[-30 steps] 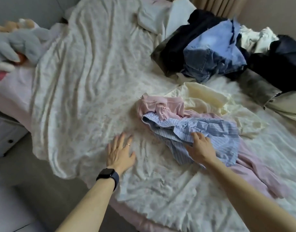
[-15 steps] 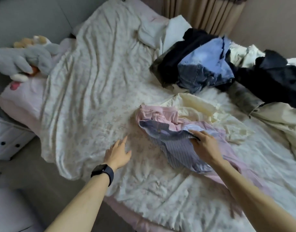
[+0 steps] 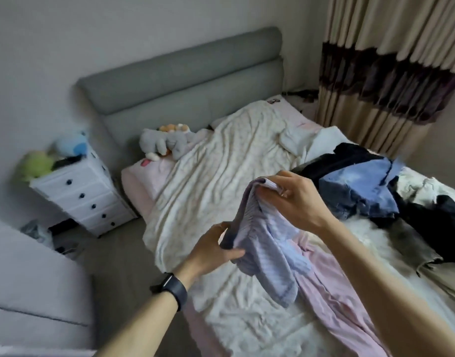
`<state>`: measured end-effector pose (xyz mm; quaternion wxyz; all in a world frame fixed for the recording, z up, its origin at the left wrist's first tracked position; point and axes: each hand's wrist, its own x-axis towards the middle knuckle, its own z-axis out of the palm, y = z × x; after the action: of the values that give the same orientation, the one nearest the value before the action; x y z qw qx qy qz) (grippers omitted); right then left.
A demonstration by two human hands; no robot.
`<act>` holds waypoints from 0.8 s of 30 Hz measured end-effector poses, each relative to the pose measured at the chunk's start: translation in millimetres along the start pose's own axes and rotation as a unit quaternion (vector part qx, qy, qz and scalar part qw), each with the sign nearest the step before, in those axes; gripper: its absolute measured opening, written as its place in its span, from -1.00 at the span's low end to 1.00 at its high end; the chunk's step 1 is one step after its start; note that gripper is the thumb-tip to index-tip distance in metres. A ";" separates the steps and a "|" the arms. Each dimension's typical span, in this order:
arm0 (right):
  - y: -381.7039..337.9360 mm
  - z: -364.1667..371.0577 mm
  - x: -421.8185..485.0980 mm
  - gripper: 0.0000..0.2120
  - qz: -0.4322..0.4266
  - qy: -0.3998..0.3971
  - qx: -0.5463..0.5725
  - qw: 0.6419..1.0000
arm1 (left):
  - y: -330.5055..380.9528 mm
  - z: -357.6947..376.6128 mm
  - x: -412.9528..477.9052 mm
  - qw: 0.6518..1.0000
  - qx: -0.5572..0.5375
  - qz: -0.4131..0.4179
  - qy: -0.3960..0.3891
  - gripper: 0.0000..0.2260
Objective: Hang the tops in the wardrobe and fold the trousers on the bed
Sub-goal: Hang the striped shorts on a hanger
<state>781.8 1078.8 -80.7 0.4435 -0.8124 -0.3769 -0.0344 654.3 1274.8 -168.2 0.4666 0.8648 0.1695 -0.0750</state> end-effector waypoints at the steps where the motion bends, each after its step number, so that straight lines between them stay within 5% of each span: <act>1: -13.0 0.9 4.3 -0.91 -0.011 -0.010 0.008 1.000 | -4.5 -5.7 -13.5 1.000 0.003 -0.005 0.023 -0.77; 6: -49.1 41.7 4.1 -0.85 -0.024 -0.081 0.006 0.996 | -70.3 -36.6 -112.2 0.990 -0.067 -0.038 0.119 -0.72; 11: -76.0 141.7 -63.6 -0.68 0.042 -0.243 -0.005 0.969 | -158.5 -53.0 -253.3 0.980 -0.023 -0.141 0.142 -0.61; 15: -118.8 213.8 -117.9 -0.72 0.040 -0.300 0.023 0.953 | -210.6 -73.7 -362.7 0.959 -0.076 -0.232 0.147 -0.79; 17: -158.0 247.1 -143.0 -0.80 0.040 -0.353 0.077 0.932 | -223.0 -88.6 -429.5 0.937 -0.132 -0.274 0.174 -0.86; 20: -211.5 291.3 -174.2 -0.88 0.049 -0.442 0.149 0.883 | -238.6 -99.3 -514.7 0.889 -0.202 -0.324 0.251 -0.72; 22: -242.7 311.3 -190.3 -0.90 0.108 -0.479 0.199 0.848 | -240.7 -100.1 -557.2 0.850 -0.264 -0.338 0.306 -0.83; 24: -280.2 328.2 -210.3 -0.89 0.147 -0.514 0.219 0.816 | -241.7 -96.3 -598.4 0.815 -0.319 -0.333 0.350 -0.70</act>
<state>360.3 1291.8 -166.4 0.3511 -0.6390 -0.4242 0.5371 6.5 1343.9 -131.6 0.5724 0.5258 0.6133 0.1404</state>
